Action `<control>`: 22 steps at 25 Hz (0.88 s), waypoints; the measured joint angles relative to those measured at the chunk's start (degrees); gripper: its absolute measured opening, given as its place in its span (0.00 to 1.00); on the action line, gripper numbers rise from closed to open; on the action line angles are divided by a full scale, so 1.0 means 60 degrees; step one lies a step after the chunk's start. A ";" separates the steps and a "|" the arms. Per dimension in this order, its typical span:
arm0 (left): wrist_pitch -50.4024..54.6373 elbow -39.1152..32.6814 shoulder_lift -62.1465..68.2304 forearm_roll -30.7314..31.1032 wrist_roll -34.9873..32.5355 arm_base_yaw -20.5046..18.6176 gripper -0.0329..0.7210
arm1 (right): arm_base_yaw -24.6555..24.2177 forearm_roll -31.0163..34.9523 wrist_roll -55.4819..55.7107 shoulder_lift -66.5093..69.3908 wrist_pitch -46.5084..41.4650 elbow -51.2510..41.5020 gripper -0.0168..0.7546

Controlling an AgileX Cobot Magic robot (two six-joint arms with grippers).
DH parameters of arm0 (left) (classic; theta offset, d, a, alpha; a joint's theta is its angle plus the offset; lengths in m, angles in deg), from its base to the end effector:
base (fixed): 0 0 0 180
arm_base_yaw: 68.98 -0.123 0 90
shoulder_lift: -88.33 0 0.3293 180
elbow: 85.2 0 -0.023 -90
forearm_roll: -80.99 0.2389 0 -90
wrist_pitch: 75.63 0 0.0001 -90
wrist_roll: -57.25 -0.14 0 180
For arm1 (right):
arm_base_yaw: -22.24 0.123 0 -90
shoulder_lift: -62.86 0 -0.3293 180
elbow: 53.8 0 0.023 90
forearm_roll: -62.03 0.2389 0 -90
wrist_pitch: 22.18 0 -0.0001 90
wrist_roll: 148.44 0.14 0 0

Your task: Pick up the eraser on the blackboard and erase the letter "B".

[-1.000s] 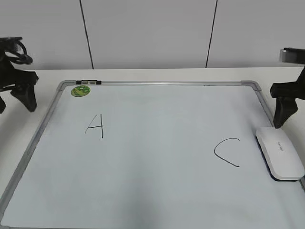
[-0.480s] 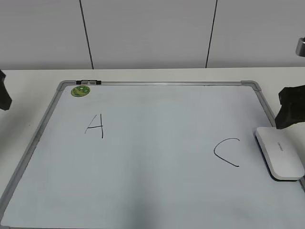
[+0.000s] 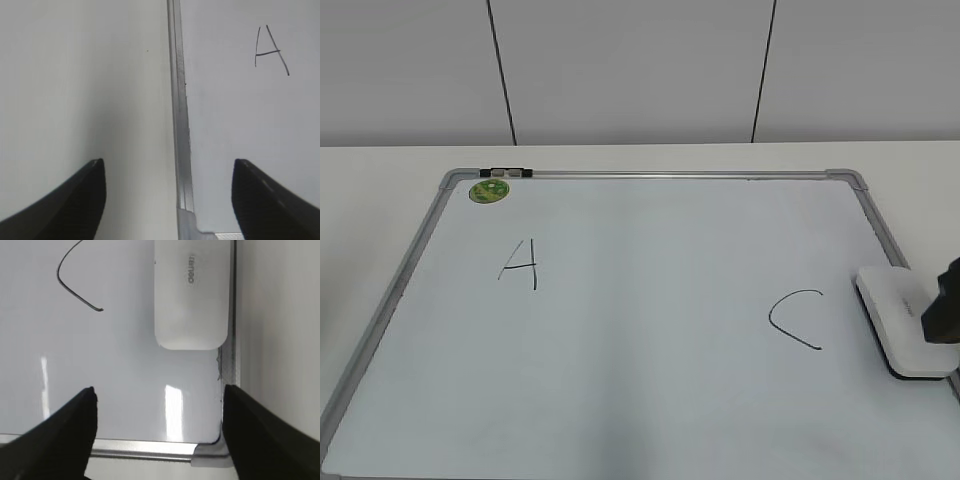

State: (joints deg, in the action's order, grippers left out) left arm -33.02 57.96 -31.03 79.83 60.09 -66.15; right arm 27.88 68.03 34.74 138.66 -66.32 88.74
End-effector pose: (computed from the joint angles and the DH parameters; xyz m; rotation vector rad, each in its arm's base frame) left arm 0.1679 -0.0102 0.2943 -0.0124 2.4459 -0.0673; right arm 0.1997 0.0300 0.2402 0.0243 2.7507 0.1629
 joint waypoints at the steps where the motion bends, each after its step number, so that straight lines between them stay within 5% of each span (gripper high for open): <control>1: 0.0053 -0.0174 -0.0390 0.0022 0.0000 0.0000 0.81 | 0.0000 0.0000 0.0000 -0.0298 0.0000 -0.0159 0.77; 22: 0.3921 -0.1161 -0.6692 0.0649 0.0000 0.0815 0.81 | 0.0060 -0.0031 0.0044 -0.7652 -0.3670 -0.1660 0.77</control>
State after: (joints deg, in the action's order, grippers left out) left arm -9.49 50.99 -71.18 83.73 60.09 -61.26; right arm 28.24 67.85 35.00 92.75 -88.35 78.78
